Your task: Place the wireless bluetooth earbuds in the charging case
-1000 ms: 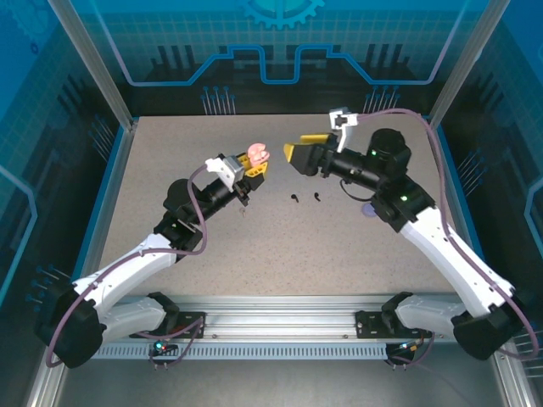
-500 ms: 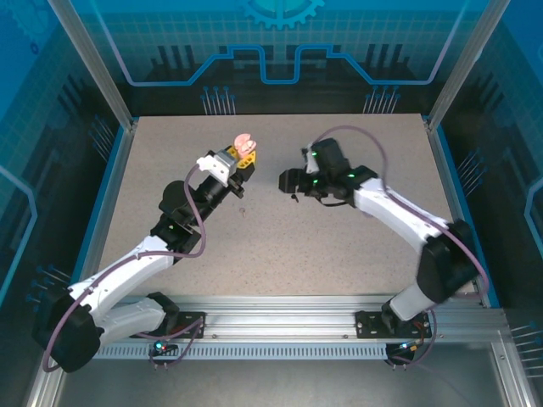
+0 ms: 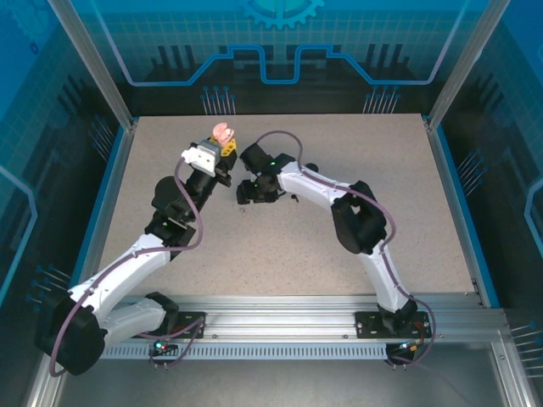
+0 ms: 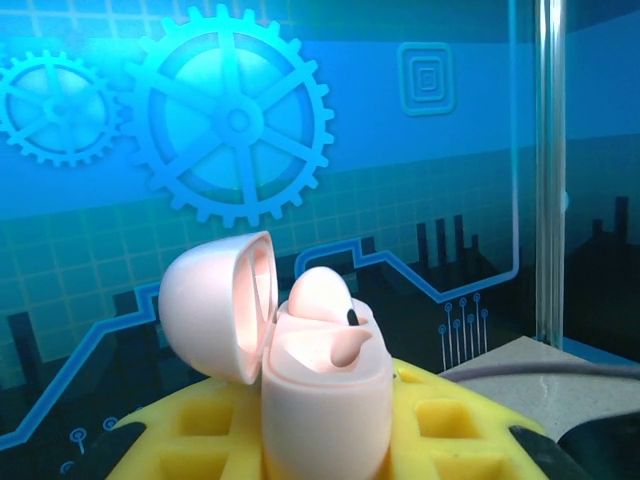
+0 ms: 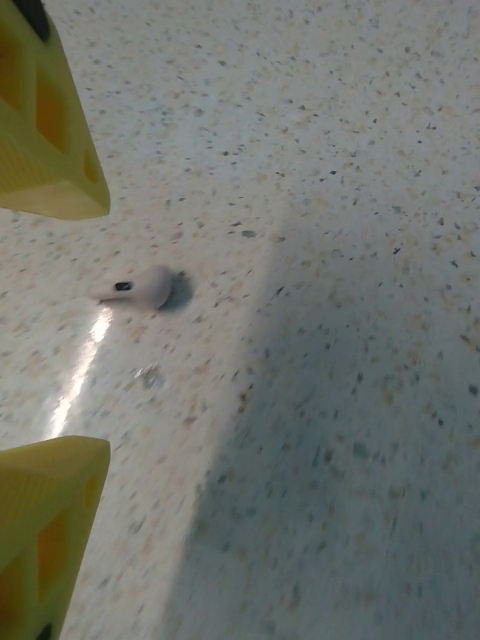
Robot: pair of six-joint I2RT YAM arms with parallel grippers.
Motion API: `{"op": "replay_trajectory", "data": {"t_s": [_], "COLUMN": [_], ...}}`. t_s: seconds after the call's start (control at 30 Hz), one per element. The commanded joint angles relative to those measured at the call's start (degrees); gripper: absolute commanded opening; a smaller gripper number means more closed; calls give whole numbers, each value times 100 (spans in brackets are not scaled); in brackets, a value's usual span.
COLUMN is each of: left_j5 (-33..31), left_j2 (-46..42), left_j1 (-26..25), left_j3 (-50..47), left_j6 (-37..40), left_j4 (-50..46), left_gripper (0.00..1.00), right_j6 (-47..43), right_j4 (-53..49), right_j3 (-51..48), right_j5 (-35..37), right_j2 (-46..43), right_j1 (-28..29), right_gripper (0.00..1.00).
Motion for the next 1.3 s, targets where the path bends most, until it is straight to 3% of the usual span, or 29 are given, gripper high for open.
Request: {"op": "replay_trajectory", "data": {"t_s": [0.0,0.57,1.27], "left_j5": [-103,-62,-60], "left_j2": [-188,-334,-373], "left_j1": [110,258,282], "left_j3": [289,166,65], "left_j6": [-177,-302,-412], "left_j4": [196,178,212], "left_gripper": [0,0,0], "right_j6": [-69,-78,61], "right_j4": [-910,-1680,-1879], "right_j3": [732,2198,2563], "right_j5": [325,836,1041], "right_j2": [579,1722,2046], "right_j1": [181,573,784], "right_gripper": [58,48,32]}}
